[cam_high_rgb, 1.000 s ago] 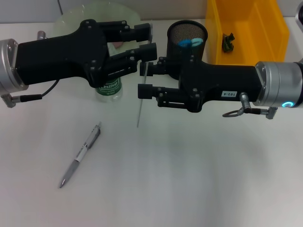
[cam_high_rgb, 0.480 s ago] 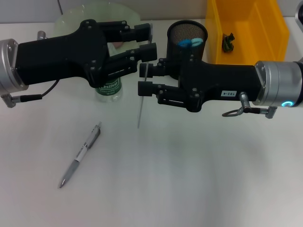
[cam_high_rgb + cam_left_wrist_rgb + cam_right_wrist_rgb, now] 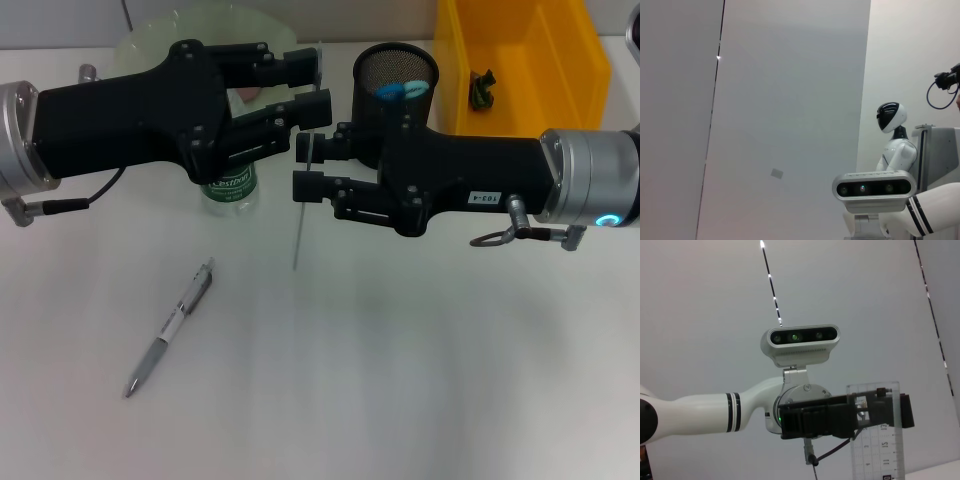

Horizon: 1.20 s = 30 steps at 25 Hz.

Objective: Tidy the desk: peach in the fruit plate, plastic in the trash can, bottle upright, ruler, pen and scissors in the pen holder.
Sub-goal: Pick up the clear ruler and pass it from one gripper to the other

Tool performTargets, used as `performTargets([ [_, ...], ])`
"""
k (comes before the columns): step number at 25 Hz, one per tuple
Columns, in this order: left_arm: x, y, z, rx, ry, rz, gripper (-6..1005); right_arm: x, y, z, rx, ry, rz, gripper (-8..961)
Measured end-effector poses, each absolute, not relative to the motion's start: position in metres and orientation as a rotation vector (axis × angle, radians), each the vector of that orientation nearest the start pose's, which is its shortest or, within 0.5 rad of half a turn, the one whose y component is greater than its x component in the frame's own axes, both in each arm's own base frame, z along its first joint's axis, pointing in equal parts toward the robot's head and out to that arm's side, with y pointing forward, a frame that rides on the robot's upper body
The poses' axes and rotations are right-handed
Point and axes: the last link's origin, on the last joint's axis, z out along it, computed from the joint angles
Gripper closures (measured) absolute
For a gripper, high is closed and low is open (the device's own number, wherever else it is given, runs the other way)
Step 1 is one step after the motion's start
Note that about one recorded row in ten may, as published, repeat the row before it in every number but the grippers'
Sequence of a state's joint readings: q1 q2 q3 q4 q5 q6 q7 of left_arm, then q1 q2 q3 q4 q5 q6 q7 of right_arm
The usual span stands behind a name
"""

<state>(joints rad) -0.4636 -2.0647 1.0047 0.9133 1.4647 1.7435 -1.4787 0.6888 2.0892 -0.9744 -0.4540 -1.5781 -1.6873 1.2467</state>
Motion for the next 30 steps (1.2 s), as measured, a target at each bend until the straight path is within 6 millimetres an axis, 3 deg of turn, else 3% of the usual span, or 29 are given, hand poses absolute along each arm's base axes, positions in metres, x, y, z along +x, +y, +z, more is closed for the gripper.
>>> performTargets([
  [25, -0.1725, 0.3172, 0.0385, -2.789, -0.225, -1.210, 520, 0.1653, 0.3311, -0.0337, -2.872, 0.319, 1.251, 567],
  [30, -0.1726, 0.3172, 0.0384, -2.789, -0.222, -1.210, 458, 0.1653, 0.3311, -0.0338, -2.872, 0.320, 1.250, 567],
])
